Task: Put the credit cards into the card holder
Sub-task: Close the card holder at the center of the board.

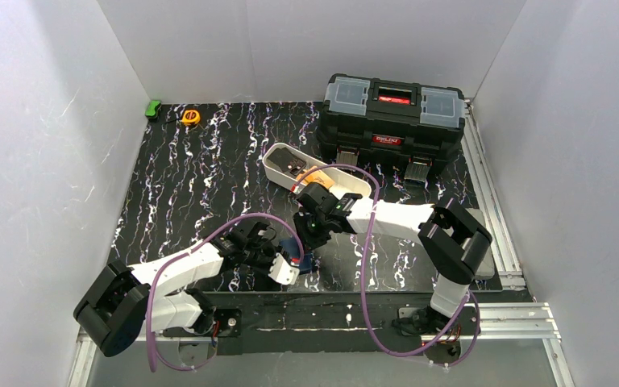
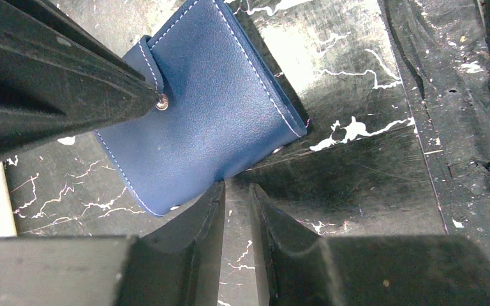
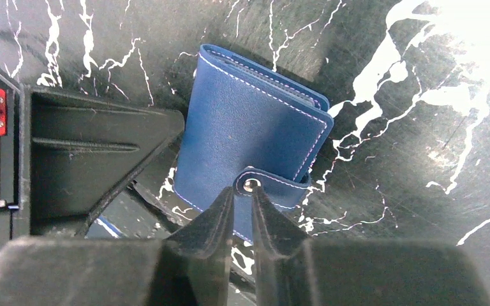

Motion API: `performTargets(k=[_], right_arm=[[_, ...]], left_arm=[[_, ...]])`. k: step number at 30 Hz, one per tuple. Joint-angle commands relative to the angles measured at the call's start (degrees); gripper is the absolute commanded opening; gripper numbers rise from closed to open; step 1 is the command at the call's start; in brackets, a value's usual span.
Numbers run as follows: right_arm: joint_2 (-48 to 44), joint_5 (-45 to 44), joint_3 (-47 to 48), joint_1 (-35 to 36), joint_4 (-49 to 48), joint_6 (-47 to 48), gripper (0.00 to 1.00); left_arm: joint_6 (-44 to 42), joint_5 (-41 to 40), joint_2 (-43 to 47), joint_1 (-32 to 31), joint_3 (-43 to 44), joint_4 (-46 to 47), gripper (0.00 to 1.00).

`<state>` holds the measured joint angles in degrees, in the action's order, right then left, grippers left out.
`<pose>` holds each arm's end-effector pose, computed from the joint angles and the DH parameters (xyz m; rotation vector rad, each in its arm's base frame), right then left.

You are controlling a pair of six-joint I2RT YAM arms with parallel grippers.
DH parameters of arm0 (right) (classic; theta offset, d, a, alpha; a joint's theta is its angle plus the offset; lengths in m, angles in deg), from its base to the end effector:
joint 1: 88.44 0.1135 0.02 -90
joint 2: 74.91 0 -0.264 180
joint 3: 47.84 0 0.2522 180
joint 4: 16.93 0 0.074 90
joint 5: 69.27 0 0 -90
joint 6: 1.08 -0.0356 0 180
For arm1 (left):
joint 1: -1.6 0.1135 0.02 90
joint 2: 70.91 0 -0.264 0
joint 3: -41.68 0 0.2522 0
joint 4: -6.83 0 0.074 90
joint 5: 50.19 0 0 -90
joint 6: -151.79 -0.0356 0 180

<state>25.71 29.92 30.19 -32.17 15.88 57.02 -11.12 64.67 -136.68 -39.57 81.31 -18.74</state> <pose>0.1971 0.3055 0.1863 -0.6405 2.6438 0.7463 0.1437 -0.1455 0.1597 2.0908 1.1392 -0.2780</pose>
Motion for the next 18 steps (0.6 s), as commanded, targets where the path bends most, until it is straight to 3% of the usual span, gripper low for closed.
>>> performTargets(k=[1, 5, 18], right_arm=[[0.3, 1.6, 0.6, 0.2, -1.6, -0.1, 0.28], [0.9, 1.5, 1.1, 0.2, -1.1, 0.1, 0.35], [2.0, 1.0, 3.2, 0.2, 0.7, -0.1, 0.31]], left_arm=[[-0.2, 2.4, 1.1, -0.5, -0.6, -2.3, 0.2], [-0.3, 2.5, 1.2, -0.4, -0.6, -2.5, 0.2], [-0.4, 2.4, 1.3, -0.5, -0.6, -2.9, 0.19]])
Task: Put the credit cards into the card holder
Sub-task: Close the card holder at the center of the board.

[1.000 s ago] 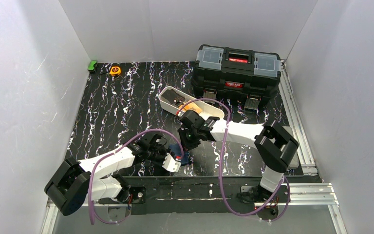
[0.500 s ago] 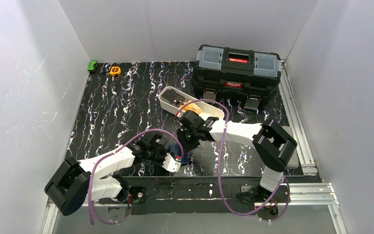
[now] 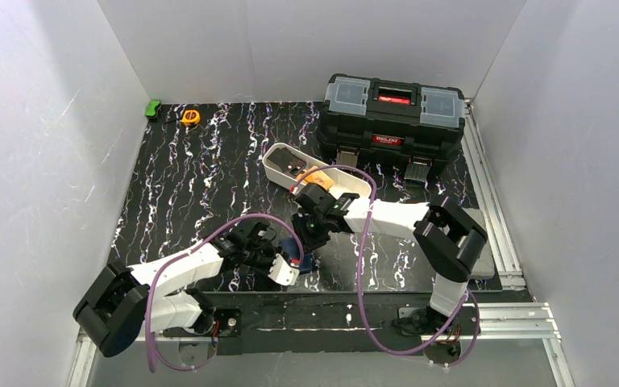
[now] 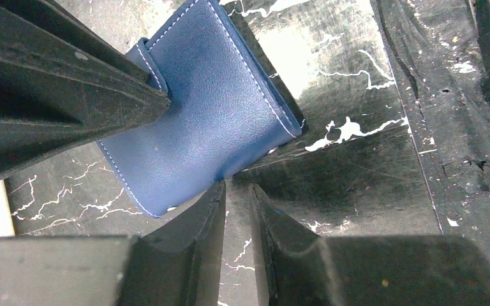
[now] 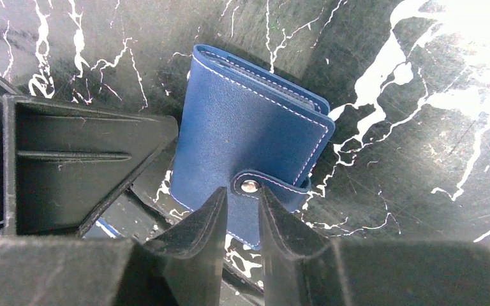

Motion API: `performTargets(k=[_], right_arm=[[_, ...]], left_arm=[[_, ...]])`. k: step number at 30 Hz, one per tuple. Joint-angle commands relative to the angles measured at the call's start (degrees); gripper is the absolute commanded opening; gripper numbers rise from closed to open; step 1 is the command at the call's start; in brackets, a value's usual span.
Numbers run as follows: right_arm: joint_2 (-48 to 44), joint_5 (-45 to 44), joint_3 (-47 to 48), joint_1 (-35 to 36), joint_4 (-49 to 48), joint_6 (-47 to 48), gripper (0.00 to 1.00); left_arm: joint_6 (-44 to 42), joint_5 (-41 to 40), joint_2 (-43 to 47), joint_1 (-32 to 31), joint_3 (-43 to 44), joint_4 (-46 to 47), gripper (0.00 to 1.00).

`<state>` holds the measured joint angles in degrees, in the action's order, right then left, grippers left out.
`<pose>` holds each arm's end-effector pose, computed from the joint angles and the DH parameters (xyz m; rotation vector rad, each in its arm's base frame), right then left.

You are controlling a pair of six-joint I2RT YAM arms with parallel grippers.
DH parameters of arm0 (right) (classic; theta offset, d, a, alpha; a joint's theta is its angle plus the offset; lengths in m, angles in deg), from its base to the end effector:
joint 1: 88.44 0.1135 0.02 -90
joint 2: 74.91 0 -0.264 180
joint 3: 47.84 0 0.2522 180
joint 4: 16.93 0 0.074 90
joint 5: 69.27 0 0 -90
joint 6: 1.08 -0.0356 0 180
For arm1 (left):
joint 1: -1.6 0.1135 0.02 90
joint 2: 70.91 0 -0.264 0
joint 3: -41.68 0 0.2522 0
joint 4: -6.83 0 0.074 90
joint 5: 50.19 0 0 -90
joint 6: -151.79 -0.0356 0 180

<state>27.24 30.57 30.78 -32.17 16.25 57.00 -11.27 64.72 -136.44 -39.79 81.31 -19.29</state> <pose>0.1985 0.3083 0.1797 -0.6482 2.6692 0.7410 0.1423 -0.1454 0.1598 2.0979 1.1357 -0.2821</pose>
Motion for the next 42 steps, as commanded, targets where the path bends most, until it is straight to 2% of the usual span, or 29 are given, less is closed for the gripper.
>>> performTargets(k=[1, 8, 34, 42], right_arm=[[0.5, 0.2, 2.8, 0.3, 0.7, 0.0, 0.31], [0.6, -0.2, 3.2, 0.7, 1.1, -0.1, 0.25], [2.4, 3.6, 3.5, 0.7, -0.1, 1.0, 0.21], [5.3, 0.1, 6.7, 1.3, 5.2, 1.0, 0.17]], left_arm=[[-0.3, 2.4, 1.0, -0.4, -0.6, -2.3, 0.19], [-0.3, 2.6, 1.1, -0.3, -0.6, -2.3, 0.19], [-1.7, 3.0, 1.4, -0.4, -1.3, -2.2, 0.19], [-1.6, 3.3, 1.2, -0.6, -1.0, -2.2, 0.19]])
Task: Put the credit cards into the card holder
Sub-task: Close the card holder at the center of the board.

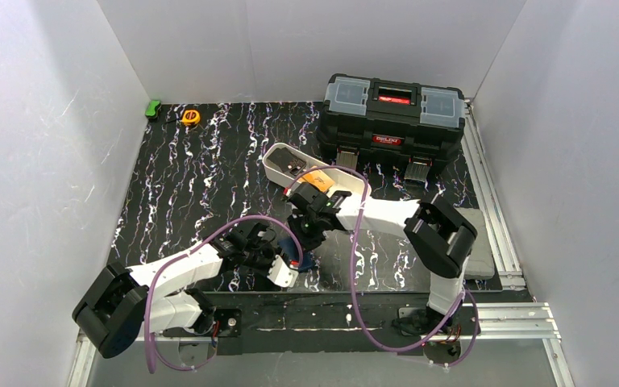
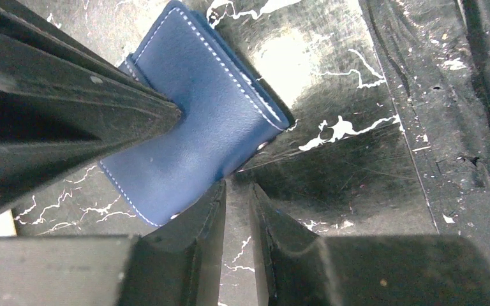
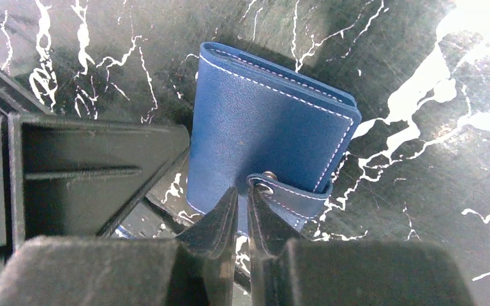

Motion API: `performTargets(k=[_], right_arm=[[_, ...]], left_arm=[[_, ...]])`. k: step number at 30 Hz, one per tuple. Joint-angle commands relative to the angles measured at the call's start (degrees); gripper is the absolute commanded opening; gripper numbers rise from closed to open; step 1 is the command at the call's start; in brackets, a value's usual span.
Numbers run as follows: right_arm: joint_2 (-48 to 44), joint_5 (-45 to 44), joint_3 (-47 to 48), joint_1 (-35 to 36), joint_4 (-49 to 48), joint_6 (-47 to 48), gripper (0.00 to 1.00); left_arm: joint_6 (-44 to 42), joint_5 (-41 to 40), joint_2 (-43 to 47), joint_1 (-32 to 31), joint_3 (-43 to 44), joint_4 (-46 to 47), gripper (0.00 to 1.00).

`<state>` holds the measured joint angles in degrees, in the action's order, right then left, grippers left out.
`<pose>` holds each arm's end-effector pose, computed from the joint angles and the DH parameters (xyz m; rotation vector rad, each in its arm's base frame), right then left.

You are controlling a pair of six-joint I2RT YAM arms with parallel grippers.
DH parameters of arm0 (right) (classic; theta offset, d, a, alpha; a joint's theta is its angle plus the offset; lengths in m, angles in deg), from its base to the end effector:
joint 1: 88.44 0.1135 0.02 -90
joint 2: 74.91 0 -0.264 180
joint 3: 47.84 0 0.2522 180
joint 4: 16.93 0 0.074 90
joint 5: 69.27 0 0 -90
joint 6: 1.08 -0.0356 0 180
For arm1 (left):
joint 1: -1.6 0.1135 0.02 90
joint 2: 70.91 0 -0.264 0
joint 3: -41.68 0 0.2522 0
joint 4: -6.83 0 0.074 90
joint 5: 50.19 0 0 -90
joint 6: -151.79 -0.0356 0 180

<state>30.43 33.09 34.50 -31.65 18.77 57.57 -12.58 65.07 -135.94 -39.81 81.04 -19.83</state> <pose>0.2009 0.3209 0.1766 -0.6985 2.7092 0.7625 0.1405 -0.1442 0.1595 2.1125 1.1110 -0.2811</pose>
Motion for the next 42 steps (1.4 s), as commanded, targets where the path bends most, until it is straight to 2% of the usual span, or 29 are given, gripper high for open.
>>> performTargets(k=[1, 7, 12, 18, 24, 27, 32, 35, 39, 42], right_arm=[[2.4, -2.7, 3.2, 0.9, 3.2, 0.4, 0.17], [3.1, -3.9, 3.5, 0.9, 3.9, 0.3, 0.16], [2.3, -0.7, 3.4, 0.6, 1.8, 2.5, 0.16], [4.3, 16.5, 2.1, -5.0, -3.1, 1.8, 0.12], [6.8, 16.2, 4.2, -5.9, 0.7, 3.3, 0.08], [6.2, 16.6, 2.4, -5.9, -0.2, 3.4, 0.12], [5.1, 13.9, 0.8, -5.9, -1.3, 1.7, 0.13], [4.4, 16.2, 0.6, -5.8, -3.0, 1.4, 0.15], [-0.7, 15.7, 2.5, -5.2, -2.3, 3.5, 0.27], [-3.9, 14.8, 3.9, -5.3, -0.3, 4.1, 0.3]], left_arm=[[-0.3, 2.9, 0.7, -0.6, -0.7, -1.7, 0.19], [-0.2, 3.0, 0.7, -0.7, -0.7, -1.6, 0.19], [0.0, 2.9, 1.0, -0.6, -0.9, -1.9, 0.18], [-0.9, 3.0, 1.6, -0.6, -0.7, -3.1, 0.18], [-1.0, 3.1, 1.7, -0.7, -0.2, -4.0, 0.18], [-1.1, 3.1, 1.8, -0.8, -0.3, -4.3, 0.18], [-1.6, 3.4, 1.9, -0.8, -0.3, -4.3, 0.18], [-1.7, 3.4, 1.9, -0.7, -0.1, -4.4, 0.18], [-1.7, 3.1, 2.1, -0.7, 0.0, -4.6, 0.18], [-1.7, 3.0, 2.1, -0.7, 0.0, -4.6, 0.18]])
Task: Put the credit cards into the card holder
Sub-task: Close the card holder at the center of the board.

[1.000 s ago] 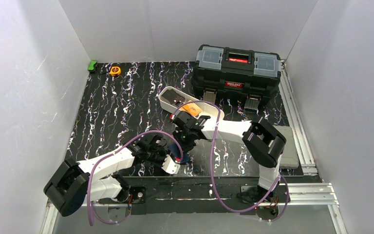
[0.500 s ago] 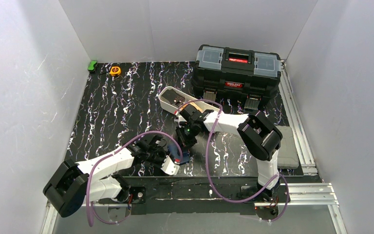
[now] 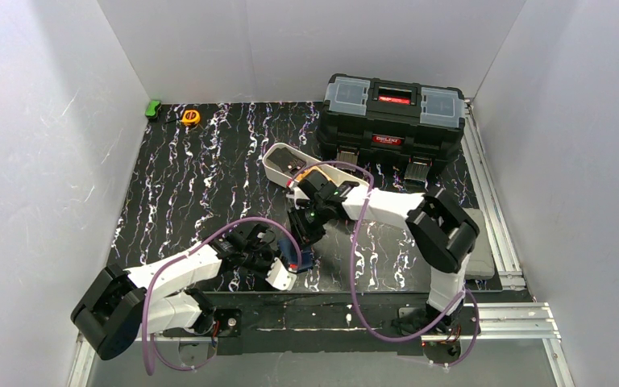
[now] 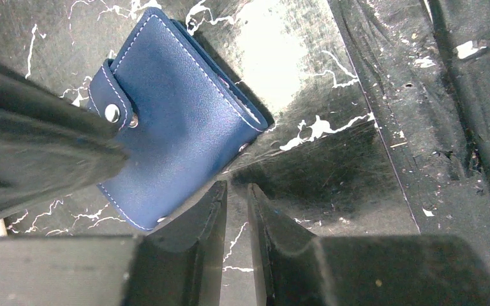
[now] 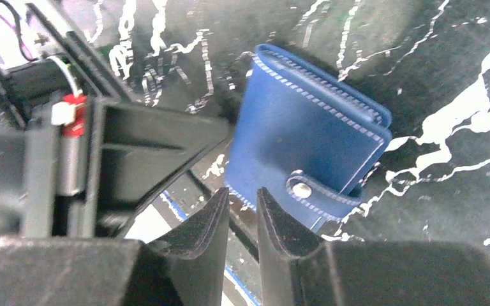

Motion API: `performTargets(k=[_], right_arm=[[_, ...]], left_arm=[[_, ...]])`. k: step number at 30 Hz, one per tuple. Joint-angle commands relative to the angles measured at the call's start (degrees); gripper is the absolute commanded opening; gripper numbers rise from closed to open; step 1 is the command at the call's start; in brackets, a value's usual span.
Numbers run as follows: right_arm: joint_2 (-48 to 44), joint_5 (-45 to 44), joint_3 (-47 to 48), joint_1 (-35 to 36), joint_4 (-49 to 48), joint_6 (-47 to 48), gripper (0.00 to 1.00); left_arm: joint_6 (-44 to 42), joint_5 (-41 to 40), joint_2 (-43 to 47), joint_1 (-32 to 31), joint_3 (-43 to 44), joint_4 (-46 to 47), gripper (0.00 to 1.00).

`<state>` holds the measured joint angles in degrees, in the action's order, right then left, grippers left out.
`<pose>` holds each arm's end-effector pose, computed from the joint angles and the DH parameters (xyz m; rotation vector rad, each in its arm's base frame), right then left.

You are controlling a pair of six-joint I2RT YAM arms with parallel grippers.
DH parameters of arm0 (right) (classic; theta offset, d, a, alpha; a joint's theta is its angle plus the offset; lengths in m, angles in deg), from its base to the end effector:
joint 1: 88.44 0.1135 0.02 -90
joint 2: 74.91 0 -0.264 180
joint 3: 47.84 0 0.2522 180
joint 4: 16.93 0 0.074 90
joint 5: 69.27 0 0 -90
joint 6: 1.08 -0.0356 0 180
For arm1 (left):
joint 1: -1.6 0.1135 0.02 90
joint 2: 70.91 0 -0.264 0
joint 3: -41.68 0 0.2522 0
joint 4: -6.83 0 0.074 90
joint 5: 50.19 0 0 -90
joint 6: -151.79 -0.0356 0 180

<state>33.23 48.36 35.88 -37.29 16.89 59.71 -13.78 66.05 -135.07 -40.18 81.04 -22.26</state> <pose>0.2301 0.3120 0.1704 -0.7345 2.7465 1.0534 0.1359 -0.1425 0.1597 2.1420 1.0905 -0.3074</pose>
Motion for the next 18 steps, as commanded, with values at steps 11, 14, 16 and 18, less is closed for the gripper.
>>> performTargets(k=[11, 14, 16, 18], right_arm=[[-7.4, -14.8, 6.0, 1.0, 13.8, 1.4, 0.4], [-5.9, -19.1, 7.2, 2.9, 15.6, 0.8, 0.45], [-4.6, -20.6, 7.9, 3.8, 16.4, 0.3, 0.45], [-3.4, -21.7, 8.9, 4.8, 16.7, 0.2, 0.45]], left_arm=[[0.1, 1.9, 4.5, -0.4, -0.9, -2.2, 0.17], [0.9, 1.3, 4.7, -0.3, -1.4, -2.2, 0.17], [1.6, 0.8, 4.7, -0.4, -1.8, -1.5, 0.17], [2.6, 0.2, 4.7, -0.3, -2.1, -0.6, 0.17]])
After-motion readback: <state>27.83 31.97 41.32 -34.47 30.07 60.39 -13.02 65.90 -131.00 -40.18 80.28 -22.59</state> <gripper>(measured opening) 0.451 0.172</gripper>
